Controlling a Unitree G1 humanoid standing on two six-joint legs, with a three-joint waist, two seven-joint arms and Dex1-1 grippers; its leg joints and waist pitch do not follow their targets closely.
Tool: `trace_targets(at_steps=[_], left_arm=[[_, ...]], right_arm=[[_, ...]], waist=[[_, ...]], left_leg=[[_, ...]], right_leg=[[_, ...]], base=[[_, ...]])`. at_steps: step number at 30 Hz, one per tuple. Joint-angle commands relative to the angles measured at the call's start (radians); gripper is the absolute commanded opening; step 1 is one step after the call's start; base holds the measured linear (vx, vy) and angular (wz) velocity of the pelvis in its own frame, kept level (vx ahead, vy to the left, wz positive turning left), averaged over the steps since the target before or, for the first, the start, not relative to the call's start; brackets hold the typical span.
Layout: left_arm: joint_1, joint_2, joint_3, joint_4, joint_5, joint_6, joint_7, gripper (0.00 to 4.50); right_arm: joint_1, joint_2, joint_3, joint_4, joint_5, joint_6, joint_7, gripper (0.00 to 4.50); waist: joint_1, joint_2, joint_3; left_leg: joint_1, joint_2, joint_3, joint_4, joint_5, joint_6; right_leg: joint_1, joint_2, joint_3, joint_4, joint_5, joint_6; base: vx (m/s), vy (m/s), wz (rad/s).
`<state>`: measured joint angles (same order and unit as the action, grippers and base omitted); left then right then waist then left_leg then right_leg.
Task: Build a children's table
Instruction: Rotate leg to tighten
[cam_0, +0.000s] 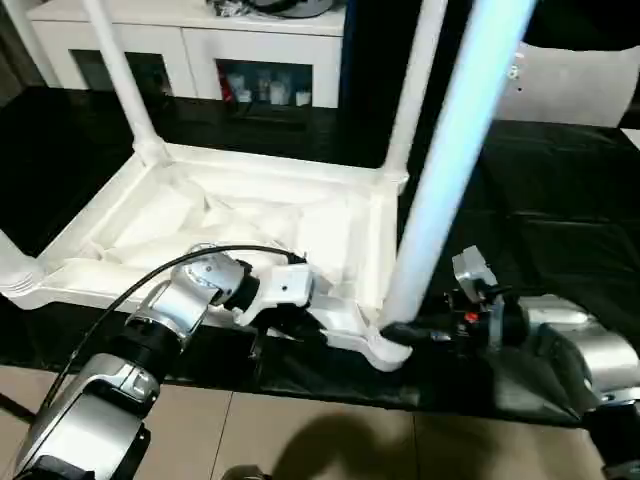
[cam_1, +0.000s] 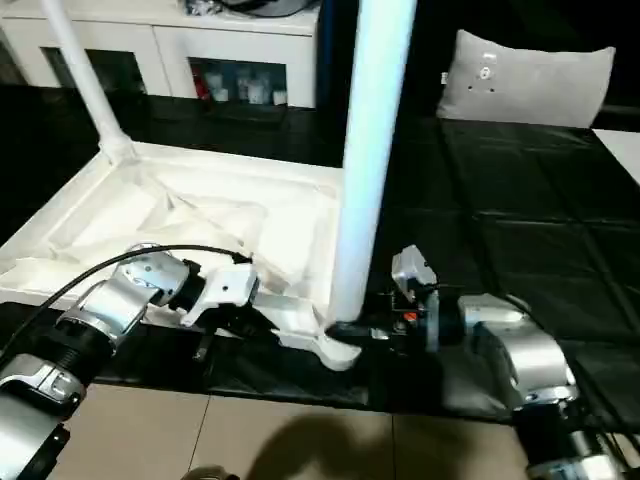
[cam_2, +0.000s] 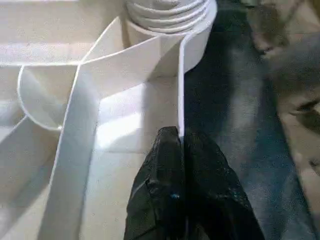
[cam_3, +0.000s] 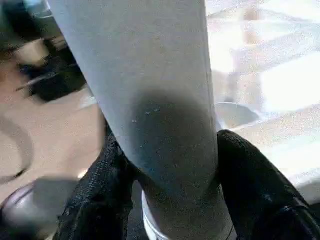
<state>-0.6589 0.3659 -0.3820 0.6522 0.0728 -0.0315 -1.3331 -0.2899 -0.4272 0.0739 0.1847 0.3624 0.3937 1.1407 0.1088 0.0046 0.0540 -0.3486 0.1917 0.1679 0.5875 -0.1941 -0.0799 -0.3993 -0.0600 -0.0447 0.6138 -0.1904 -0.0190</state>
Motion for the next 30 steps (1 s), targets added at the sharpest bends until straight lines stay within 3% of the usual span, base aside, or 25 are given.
trace_targets(at_steps=[1,3,8,9,12,13,14,17,19,20,22,26,30], left_arm=[[0.001,-0.058,-0.004,-0.015,0.001,0.08,0.088,0.0],[-0.013,-0.1,0.015,-0.009,0.006,0.147,0.176,0.0],[-0.048,-0.203,0.066,0.025,0.02,0.275,0.389,0.0],[-0.059,-0.227,0.077,0.037,0.022,0.293,0.438,0.0],[-0.066,-0.249,0.088,0.042,0.025,0.31,0.479,0.0],[-0.07,-0.272,0.098,0.045,0.021,0.314,0.507,0.0],[-0.069,-0.277,0.101,0.042,0.02,0.316,0.511,0.0],[-0.065,-0.277,0.099,0.034,0.023,0.315,0.514,0.0],[-0.06,-0.268,0.094,0.024,0.033,0.313,0.511,0.0],[-0.056,-0.254,0.089,0.023,0.042,0.292,0.506,0.0],[-0.054,-0.244,0.084,0.025,0.046,0.282,0.504,0.0],[-0.04,-0.195,0.06,0.023,0.053,0.211,0.443,0.0],[-0.018,-0.125,0.022,0.008,0.048,0.089,0.299,0.0]], right_arm=[[-0.037,0.057,-0.01,0.027,-0.023,0.038,-0.155,2.1],[-0.064,0.105,-0.026,0.054,-0.064,0.057,-0.288,2.09],[-0.129,0.209,-0.071,0.12,-0.143,0.084,-0.581,2.06],[-0.146,0.231,-0.081,0.146,-0.15,0.076,-0.633,2.06],[-0.16,0.251,-0.09,0.168,-0.16,0.066,-0.676,2.06],[-0.173,0.264,-0.086,0.196,-0.171,0.03,-0.689,2.06],[-0.176,0.267,-0.082,0.202,-0.172,0.015,-0.683,2.38],[-0.175,0.273,-0.083,0.199,-0.163,0.009,-0.665,2.75],[-0.168,0.275,-0.089,0.187,-0.16,0.009,-0.656,2.75],[-0.159,0.266,-0.087,0.179,-0.159,-0.005,-0.633,3.03],[-0.153,0.257,-0.083,0.178,-0.157,-0.016,-0.619,3.12],[-0.136,0.207,-0.082,0.171,-0.139,-0.065,-0.533,3.56],[-0.109,0.104,-0.052,0.144,-0.131,-0.082,-0.364,3.56]], waist=[[-0.011,-0.007,-0.054],[-0.022,-0.009,-0.056],[-0.047,-0.008,-0.063],[-0.048,0.0,-0.063],[-0.048,-0.005,-0.066],[-0.049,-0.005,-0.068],[-0.05,-0.005,-0.066],[-0.05,-0.002,-0.064],[-0.051,-0.001,-0.062],[-0.052,-0.003,-0.063],[-0.052,-0.002,-0.063],[-0.05,-0.003,-0.064],[-0.046,-0.004,-0.064]], left_leg=[[0.001,0.029,-0.009,-0.074,-0.216,0.0],[-0.004,0.028,-0.012,-0.075,-0.204,0.0],[-0.005,0.02,-0.006,-0.065,-0.163,0.0],[-0.007,0.02,-0.007,-0.064,-0.153,0.0],[-0.009,0.02,-0.004,-0.062,-0.123,0.023],[-0.01,0.02,-0.004,-0.061,-0.12,0.026],[-0.011,0.018,-0.003,-0.061,-0.124,0.037],[-0.01,0.02,-0.003,-0.063,-0.141,0.044],[-0.008,0.021,-0.004,-0.065,-0.157,0.042],[-0.008,0.022,-0.005,-0.066,-0.162,0.042],[-0.008,0.024,-0.005,-0.066,-0.164,0.042],[-0.01,0.023,-0.004,-0.064,-0.153,0.052],[-0.011,0.025,-0.005,-0.063,-0.153,0.068]], right_leg=[[0.044,-0.078,0.037,-0.099,-0.43,-0.138],[0.049,-0.078,0.036,-0.099,-0.429,-0.123],[0.049,-0.072,0.039,-0.093,-0.322,-0.155],[0.05,-0.072,0.039,-0.091,-0.303,-0.162],[0.055,-0.069,0.04,-0.087,-0.202,-0.184],[0.056,-0.068,0.04,-0.084,-0.185,-0.19],[0.058,-0.068,0.039,-0.086,-0.176,-0.197],[0.057,-0.069,0.039,-0.09,-0.206,-0.192],[0.056,-0.068,0.038,-0.092,-0.234,-0.186],[0.056,-0.069,0.039,-0.092,-0.237,-0.183],[0.056,-0.07,0.039,-0.092,-0.236,-0.183],[0.058,-0.07,0.04,-0.09,-0.209,-0.188],[0.06,-0.071,0.039,-0.089,-0.195,-0.198]], base=[[0.0,0.0,0.0],[0.0,0.0,0.0],[0.0,0.0,0.0],[0.0,0.0,0.0],[0.0,0.0,0.0],[0.0,0.0,0.0],[0.0,0.0,0.0],[0.0,0.0,0.0],[0.0,0.0,0.0],[0.0,0.0,0.0],[0.0,0.0,0.0],[0.0,0.0,0.0],[0.0,0.0,0.0]])
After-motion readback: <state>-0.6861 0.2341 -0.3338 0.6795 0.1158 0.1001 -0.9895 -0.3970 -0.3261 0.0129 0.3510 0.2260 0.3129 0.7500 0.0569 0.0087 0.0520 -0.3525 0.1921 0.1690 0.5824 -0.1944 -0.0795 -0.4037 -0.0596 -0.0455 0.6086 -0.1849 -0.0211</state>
